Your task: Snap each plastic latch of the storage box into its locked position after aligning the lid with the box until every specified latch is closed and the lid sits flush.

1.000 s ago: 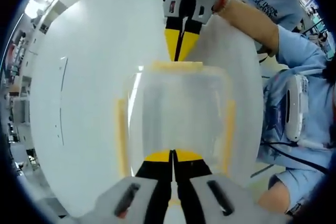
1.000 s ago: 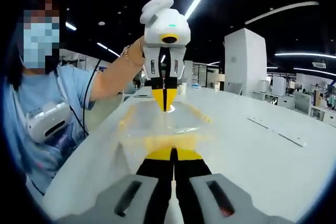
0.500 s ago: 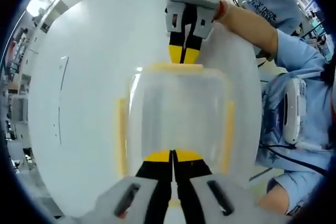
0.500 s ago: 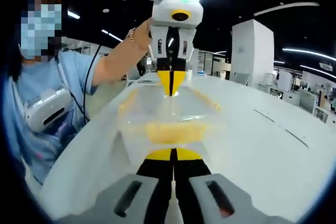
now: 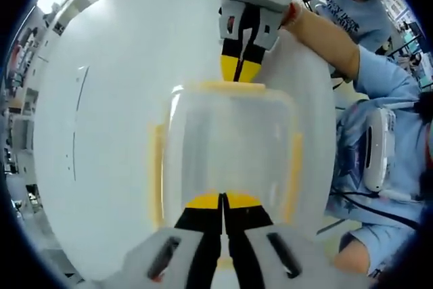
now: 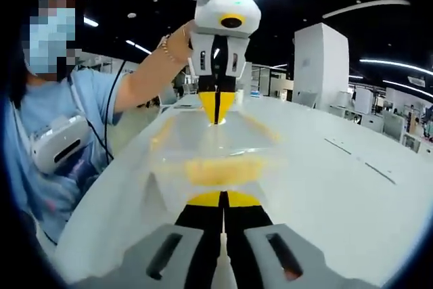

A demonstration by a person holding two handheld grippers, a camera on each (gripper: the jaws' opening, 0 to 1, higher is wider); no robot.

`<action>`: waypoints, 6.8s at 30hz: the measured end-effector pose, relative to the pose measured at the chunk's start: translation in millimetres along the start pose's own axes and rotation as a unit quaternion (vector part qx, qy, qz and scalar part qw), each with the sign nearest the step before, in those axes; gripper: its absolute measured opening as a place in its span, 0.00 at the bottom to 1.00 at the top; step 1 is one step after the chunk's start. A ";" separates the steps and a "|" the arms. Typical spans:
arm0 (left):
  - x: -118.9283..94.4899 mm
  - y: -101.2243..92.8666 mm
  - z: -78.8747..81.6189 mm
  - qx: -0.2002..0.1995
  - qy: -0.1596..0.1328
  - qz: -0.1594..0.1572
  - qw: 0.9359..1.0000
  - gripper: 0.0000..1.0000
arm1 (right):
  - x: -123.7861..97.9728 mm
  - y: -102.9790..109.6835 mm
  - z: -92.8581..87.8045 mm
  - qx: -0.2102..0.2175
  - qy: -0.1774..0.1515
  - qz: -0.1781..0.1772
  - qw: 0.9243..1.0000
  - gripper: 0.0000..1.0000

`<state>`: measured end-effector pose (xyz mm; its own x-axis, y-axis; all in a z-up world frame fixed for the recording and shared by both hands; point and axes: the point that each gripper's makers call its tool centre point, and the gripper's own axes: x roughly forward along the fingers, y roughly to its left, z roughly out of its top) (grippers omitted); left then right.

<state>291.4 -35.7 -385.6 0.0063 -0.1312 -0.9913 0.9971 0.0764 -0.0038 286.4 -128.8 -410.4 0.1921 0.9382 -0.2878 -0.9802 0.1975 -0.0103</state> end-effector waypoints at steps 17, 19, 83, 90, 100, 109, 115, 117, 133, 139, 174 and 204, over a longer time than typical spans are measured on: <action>-0.7 2.7 -0.3 0.022 -0.016 0.023 0.999 0.00 | -9.4 -7.4 60.7 -0.034 0.008 -0.053 0.998 0.00; -0.4 2.4 -0.2 0.030 -0.033 0.020 0.999 0.00 | -2.3 -5.9 70.3 -0.043 0.020 -0.052 0.998 0.00; -25.4 0.6 -86.6 -0.017 -0.402 -0.016 0.916 0.00 | 86.9 12.7 55.2 -0.197 0.377 -0.041 0.904 0.00; -31.7 5.9 -101.9 -0.042 -0.479 0.016 0.877 0.00 | 87.4 11.9 55.1 -0.196 0.367 -0.044 0.908 0.00; -29.7 6.1 -111.1 -0.042 -0.537 0.038 0.842 0.00 | 89.0 12.9 54.7 -0.216 0.370 -0.059 0.902 0.00; -19.0 9.1 -110.5 -0.040 -0.530 0.046 0.846 0.00 | 89.0 20.6 54.9 -0.233 0.387 -0.047 0.891 0.00; -13.9 13.3 -106.2 -0.036 -0.526 0.049 0.848 0.00 | 83.8 30.2 52.7 -0.247 0.432 -0.050 0.866 0.00; -14.5 15.3 -106.8 -0.038 -0.527 0.047 0.848 0.00 | 84.8 30.2 52.7 -0.247 0.441 -0.050 0.861 0.00; -4.0 14.7 -105.3 -0.030 -0.508 0.048 0.860 0.00 | 79.5 30.8 53.8 -0.236 0.436 -0.050 0.867 0.00; -2.4 14.8 -104.7 -0.035 -0.515 0.034 0.856 0.00 | 79.2 31.2 54.4 -0.233 0.424 -0.049 0.874 0.00; 0.6 11.3 -99.7 -0.051 -0.528 0.007 0.848 0.00 | 80.5 30.3 51.4 -0.239 0.414 -0.050 0.877 0.00; 7.2 5.7 -89.9 -0.058 -0.523 0.015 0.850 0.00 | 77.4 31.9 58.3 -0.228 0.396 -0.076 0.886 0.00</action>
<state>290.3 52.6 -404.5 0.1561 -0.9305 -0.3315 0.9814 0.1842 -0.0548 272.8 -33.3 -377.2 0.4071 0.3823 -0.8296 -0.8976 -0.0009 -0.4408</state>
